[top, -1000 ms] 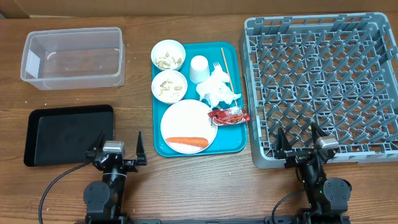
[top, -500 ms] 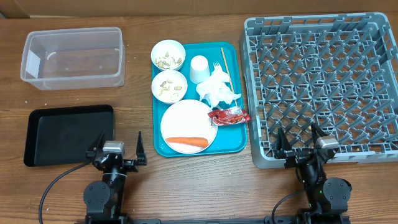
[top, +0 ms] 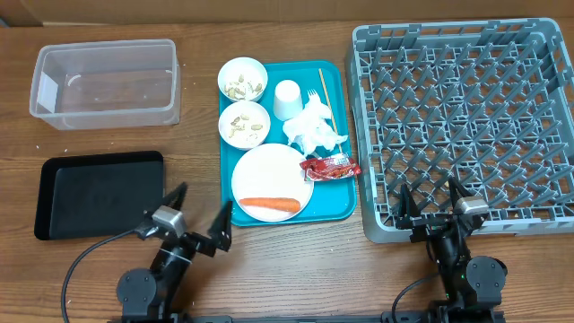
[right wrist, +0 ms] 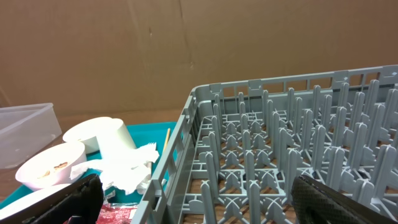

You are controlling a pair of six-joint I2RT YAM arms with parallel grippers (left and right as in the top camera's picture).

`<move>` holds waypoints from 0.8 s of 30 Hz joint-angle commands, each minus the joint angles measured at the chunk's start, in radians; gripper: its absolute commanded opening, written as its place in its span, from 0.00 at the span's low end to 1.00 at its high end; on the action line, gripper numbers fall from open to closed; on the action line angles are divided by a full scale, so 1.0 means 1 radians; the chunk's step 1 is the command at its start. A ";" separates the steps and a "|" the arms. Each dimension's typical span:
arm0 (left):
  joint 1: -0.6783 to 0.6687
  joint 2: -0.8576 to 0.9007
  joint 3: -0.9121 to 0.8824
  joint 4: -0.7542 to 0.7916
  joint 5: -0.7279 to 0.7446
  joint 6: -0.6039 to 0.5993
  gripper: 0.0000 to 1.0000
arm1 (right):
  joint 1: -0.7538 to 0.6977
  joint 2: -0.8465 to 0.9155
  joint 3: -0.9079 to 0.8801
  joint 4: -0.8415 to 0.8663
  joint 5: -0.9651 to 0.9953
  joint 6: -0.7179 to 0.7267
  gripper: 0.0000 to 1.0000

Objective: Sort waste into correct bins and load items into the dishwasher rack
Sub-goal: 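Reach the left gripper to the carrot on the white plate and grasp it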

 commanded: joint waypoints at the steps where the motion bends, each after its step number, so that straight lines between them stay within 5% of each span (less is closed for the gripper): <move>1: -0.006 -0.010 0.026 0.024 0.236 -0.091 1.00 | 0.004 -0.007 -0.010 0.004 0.010 0.005 1.00; 8: -0.006 0.198 0.283 -0.230 0.229 0.044 1.00 | 0.004 -0.007 -0.010 0.004 0.010 0.005 1.00; 14: -0.046 0.825 0.814 -0.705 0.273 0.274 1.00 | 0.004 -0.007 -0.010 0.004 0.010 0.005 1.00; 16: -0.113 1.015 0.995 -0.896 0.194 0.326 1.00 | 0.004 -0.007 -0.010 0.004 0.010 0.005 1.00; 19: -0.311 1.318 1.275 -1.172 -0.110 0.328 1.00 | 0.004 -0.007 -0.010 0.004 0.010 0.005 1.00; 22: -0.437 1.463 1.366 -1.226 -0.273 0.329 1.00 | 0.004 -0.007 -0.010 0.004 0.010 0.005 1.00; 24: -0.492 1.539 1.371 -1.181 -0.230 0.281 1.00 | 0.004 -0.007 -0.010 0.004 0.010 0.005 1.00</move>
